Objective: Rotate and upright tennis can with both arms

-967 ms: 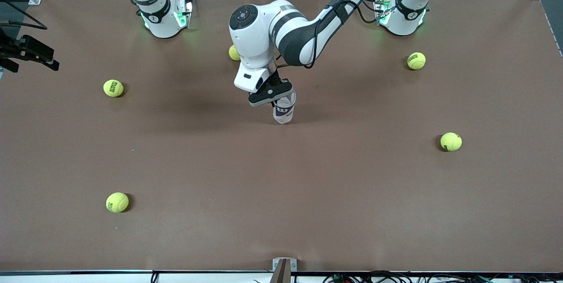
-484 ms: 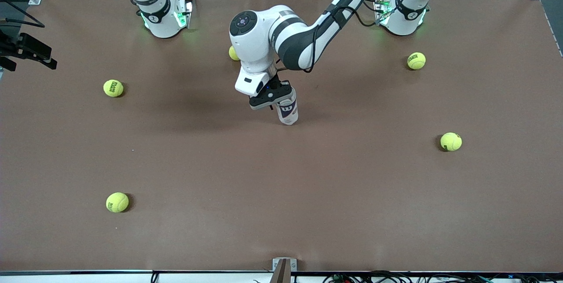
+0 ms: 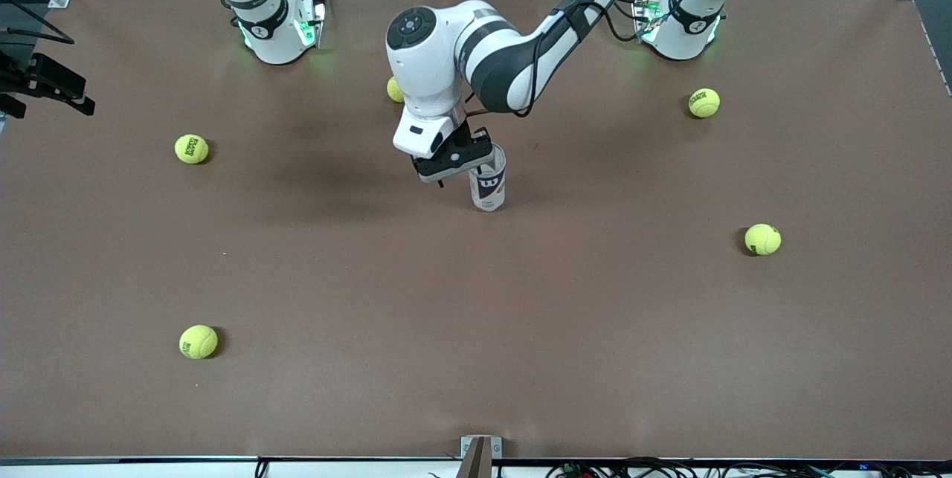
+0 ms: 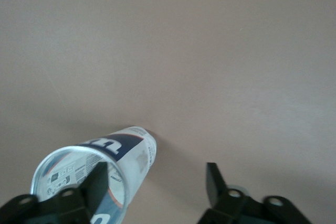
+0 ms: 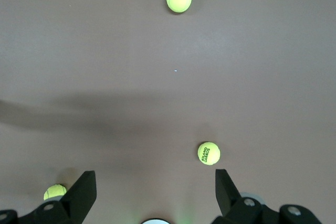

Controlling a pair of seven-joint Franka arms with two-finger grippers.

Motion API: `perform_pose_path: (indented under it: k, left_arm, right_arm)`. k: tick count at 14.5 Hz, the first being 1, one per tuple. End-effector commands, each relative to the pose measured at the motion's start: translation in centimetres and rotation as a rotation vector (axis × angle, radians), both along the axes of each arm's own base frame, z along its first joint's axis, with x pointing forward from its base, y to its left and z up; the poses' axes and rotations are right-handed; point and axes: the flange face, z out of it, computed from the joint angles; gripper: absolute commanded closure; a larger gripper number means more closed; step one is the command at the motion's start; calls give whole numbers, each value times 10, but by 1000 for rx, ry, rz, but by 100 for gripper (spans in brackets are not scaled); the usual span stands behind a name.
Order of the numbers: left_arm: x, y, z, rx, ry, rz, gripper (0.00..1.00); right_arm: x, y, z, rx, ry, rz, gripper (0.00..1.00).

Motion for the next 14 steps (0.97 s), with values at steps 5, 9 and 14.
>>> perform_pose_path:
  k: [5,9,14]
  left_arm:
    - [50,67,96,-72,-46,-16,0]
    - [109,160,136,-35,-44,-17,0]
    - [154,272,166,19,-14,-15,0]
  right_arm:
    - [-11,-5,1,10,-8,9,0]
    - [-11,0,1,10,-10,19,0]
    - [-11,-1,1,9,-14,17,0]
